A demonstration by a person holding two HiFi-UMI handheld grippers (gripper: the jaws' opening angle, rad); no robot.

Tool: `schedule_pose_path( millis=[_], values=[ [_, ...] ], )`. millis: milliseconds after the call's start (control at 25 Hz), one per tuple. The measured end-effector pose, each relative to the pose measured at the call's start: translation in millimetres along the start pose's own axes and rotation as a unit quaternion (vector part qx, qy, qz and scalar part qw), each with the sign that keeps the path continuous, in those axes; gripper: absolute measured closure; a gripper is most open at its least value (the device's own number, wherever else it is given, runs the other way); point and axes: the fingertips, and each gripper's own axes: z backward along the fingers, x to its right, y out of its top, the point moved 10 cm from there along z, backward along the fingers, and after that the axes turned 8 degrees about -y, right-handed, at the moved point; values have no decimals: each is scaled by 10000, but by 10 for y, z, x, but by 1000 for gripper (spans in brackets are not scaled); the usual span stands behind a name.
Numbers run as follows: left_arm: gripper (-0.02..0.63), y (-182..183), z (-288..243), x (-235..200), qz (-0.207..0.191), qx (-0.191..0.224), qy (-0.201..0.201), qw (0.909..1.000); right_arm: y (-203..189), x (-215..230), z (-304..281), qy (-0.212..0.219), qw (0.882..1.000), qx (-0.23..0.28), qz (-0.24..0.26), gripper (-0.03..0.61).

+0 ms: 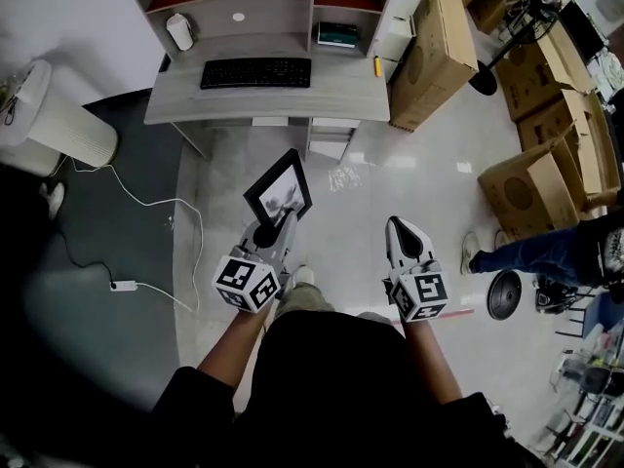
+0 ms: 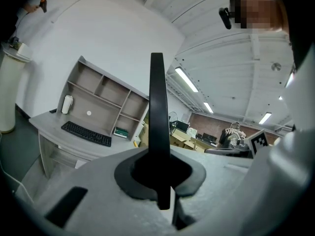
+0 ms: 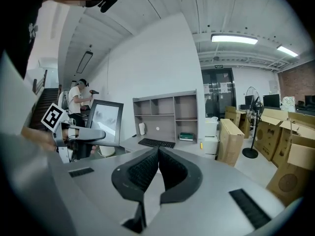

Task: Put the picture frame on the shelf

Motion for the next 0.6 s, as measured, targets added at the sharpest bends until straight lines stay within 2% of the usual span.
schedule_pose_path(
  millis=[360,600],
  values=[
    [589,120,-228,-354,84,-101,-281,9995,63,-7,-345,-261,9994,-169,-160,566],
    [589,184,-492,-605,115,-196,-230,9995,123,20,-822,68,9998,74,-155,566]
  ],
)
